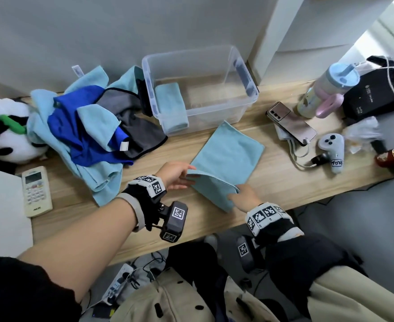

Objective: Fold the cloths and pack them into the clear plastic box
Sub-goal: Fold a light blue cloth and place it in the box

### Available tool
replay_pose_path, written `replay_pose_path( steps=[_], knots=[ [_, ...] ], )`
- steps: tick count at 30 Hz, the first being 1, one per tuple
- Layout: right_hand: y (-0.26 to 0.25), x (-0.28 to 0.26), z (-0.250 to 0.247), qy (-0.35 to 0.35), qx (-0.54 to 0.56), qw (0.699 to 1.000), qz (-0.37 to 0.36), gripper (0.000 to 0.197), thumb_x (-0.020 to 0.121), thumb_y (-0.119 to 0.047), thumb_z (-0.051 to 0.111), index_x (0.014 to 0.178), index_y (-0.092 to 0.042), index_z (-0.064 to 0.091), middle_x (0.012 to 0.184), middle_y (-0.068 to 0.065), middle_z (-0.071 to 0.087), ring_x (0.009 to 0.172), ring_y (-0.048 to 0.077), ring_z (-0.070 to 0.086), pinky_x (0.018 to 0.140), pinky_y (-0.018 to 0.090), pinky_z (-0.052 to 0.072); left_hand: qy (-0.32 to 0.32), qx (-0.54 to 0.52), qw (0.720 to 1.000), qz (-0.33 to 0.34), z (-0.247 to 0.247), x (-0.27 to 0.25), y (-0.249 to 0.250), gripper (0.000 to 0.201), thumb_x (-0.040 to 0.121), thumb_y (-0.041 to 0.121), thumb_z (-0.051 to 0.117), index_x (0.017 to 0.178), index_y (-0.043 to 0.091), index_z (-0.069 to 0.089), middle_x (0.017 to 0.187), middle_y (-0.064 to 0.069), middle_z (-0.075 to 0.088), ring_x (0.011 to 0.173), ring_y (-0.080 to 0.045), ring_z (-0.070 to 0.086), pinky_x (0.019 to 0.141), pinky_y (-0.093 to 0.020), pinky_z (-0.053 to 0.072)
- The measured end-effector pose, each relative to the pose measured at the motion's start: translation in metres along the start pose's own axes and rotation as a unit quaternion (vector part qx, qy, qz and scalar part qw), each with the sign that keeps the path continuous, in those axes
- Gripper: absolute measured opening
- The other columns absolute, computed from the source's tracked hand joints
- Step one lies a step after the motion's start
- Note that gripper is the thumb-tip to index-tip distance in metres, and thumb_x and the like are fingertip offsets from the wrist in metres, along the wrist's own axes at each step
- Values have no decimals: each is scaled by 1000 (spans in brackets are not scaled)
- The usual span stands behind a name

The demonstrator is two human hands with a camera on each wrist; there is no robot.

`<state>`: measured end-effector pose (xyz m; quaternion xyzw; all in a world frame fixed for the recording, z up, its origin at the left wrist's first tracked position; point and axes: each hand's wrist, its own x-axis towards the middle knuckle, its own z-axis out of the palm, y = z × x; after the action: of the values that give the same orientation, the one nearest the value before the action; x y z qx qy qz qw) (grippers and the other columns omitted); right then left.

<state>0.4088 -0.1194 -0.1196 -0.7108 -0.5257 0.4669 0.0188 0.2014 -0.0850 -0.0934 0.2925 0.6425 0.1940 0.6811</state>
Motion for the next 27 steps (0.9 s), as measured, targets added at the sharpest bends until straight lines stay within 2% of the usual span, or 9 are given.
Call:
replay_pose_path(
  steps=[3, 7, 9, 11, 14, 17, 21, 24, 27],
  knots=[
    [18, 4, -2, 16, 55, 998, 14, 18, 85, -9, 55, 68, -7, 58, 73, 16, 59, 79, 23, 53, 69, 33, 43, 8, 164, 986, 37, -3, 8, -13, 33, 84, -8, 47, 108, 10, 62, 77, -2, 57, 58, -10, 49, 47, -15, 43],
    [32, 5, 4, 35, 159, 987, 8, 10, 90, -16, 58, 94, -10, 65, 94, 14, 65, 99, 29, 62, 94, 46, 47, 26, 196, 976, 93, -3, 16, -26, 47, 74, -20, 54, 115, 1, 60, 70, 3, 53, 52, -3, 49, 42, -8, 37],
    [33, 4, 6, 34, 210, 977, 8, 10, 92, -16, 55, 99, -13, 62, 102, 14, 66, 96, 26, 62, 92, 42, 49, 29, 198, 972, 124, 0, 21, -29, 50, 73, -22, 52, 119, -1, 57, 71, 4, 53, 44, 6, 51, 44, -6, 37],
    [33, 5, 10, 32, 254, 967, 15, 13, 94, -14, 52, 104, -13, 60, 99, 10, 65, 85, 18, 60, 75, 28, 50, 43, 213, 965, 145, 4, 25, -31, 49, 74, -22, 49, 117, -1, 59, 69, 6, 51, 45, 4, 50, 45, -5, 36],
    [34, 5, 13, 39, 270, 962, 8, 22, 94, -13, 52, 114, -8, 59, 87, -5, 62, 91, 16, 57, 69, 15, 42, 114, 251, 947, 168, 6, 35, -33, 34, 77, -5, 62, 106, 10, 68, 78, -1, 52, 68, -13, 49, 72, -19, 47],
    [33, 5, 16, 36, 281, 959, 14, 27, 94, -13, 52, 117, -2, 59, 100, 3, 63, 96, 15, 57, 79, 18, 45, 180, 285, 923, 185, 6, 41, -32, 17, 80, 18, 68, 96, 15, 71, 100, -5, 47, 95, -18, 47, 97, -27, 40],
    [40, 9, 21, 41, 254, 966, 9, 28, 91, -17, 58, 116, -7, 62, 117, 8, 65, 113, 19, 57, 105, 35, 41, 127, 192, 954, 194, 7, 41, -28, 8, 86, 12, 62, 90, 7, 64, 88, -8, 61, 85, -19, 54, 86, -29, 42],
    [42, 10, 21, 14, 229, 973, 13, 29, 91, -18, 58, 118, -6, 62, 119, 9, 64, 115, 19, 56, 104, 32, 40, 93, 171, 969, 152, 3, 43, -33, 12, 89, 8, 57, 78, 13, 55, 73, -7, 61, 74, -19, 53, 76, -27, 39],
    [40, 10, 18, -9, 193, 981, 19, 30, 90, -21, 59, 116, -6, 63, 115, 9, 65, 110, 19, 58, 97, 29, 42, 103, 249, 957, 104, -6, 48, -45, 23, 88, 13, 57, 67, 18, 47, 67, -4, 56, 71, -19, 47, 70, -28, 37]
  ],
)
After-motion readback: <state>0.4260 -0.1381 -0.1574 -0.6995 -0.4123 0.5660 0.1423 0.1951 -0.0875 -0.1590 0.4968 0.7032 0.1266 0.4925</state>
